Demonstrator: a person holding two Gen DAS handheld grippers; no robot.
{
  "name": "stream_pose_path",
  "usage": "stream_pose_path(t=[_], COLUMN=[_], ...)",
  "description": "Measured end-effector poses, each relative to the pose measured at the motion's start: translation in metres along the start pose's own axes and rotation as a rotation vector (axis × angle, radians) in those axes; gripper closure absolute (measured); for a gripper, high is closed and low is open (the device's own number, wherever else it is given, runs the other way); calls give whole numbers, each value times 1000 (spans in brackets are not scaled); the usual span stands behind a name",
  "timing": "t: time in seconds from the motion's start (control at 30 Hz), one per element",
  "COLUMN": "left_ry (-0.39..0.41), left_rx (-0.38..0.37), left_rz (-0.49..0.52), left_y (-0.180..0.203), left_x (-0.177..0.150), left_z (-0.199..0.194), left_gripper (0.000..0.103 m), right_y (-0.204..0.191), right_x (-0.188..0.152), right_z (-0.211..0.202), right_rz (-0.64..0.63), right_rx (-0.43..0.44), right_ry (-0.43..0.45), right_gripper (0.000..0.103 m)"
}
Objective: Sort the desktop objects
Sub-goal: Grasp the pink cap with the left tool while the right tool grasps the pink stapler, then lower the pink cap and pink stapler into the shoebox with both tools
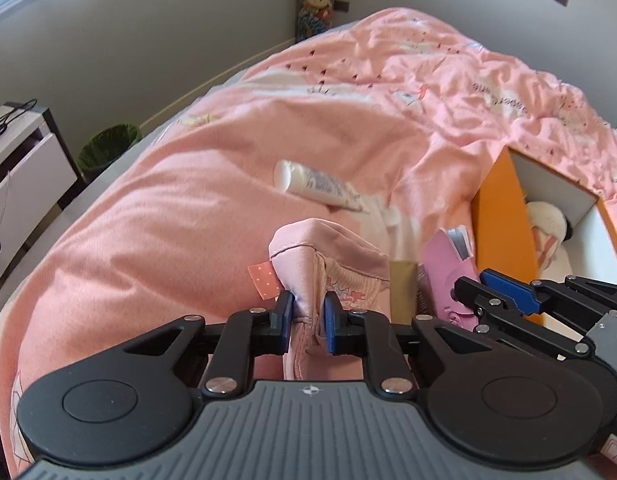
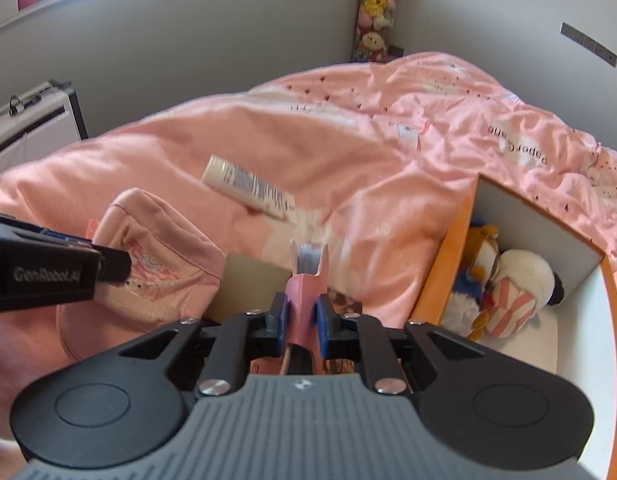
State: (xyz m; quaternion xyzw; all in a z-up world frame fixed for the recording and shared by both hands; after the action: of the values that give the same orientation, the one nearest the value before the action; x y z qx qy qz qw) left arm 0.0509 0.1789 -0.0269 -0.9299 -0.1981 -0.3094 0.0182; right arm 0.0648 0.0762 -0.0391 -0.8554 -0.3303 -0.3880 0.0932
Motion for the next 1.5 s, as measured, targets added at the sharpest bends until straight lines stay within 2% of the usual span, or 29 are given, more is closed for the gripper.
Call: stream_pose_path(t=[0.2,0.33,0.57,0.63,0.8,1.0,1.27,1.37,1.5], left_ry=[80,104,166,175,209,165,74,35,-39], left_rx=[-72,-146,-242,-272,-310,-371,-371,-356,-373], left_rz=[29,36,122,147,254,356,447,453,434], left_y=[24,43,90,106,152,205,251,261,276], left_x=[20,35,61,67,75,74,59,56,56], left_z=[-23,-32,-48,-52,-58,-47,-8,11,36], left_gripper=[86,86,86,86,86,86,86,86,86], right_y=[28,54,101,112,144,184,227,237,249], right_x=[22,28,24,22,11,-9,-36,-43,-45], right_z=[-32,-48,-67,-71,-76,-74,-59,-52,-41], right_rz=[71,130,240,248,313,404,524,549,563], right_rx=[-5,-17,-26,-61,-82,-107,-105,-94,-74], right_ry=[97,138,167,170,165,139,93,80,67], right_gripper=[87,87,88,88,89,90,90,90,90])
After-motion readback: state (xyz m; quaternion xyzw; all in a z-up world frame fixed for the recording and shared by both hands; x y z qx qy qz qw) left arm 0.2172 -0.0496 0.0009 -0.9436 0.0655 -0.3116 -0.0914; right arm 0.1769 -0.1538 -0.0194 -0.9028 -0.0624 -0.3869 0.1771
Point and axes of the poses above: each gripper's, at about its wrist camera, not at the fingertips, and z roughly the way its jaws point, y to its right, x to its top, the point moved 8 cm from there along z, roughly the way its jaws point, and after that the axes turned 4 degrees about -z, right-handed, at the moved point
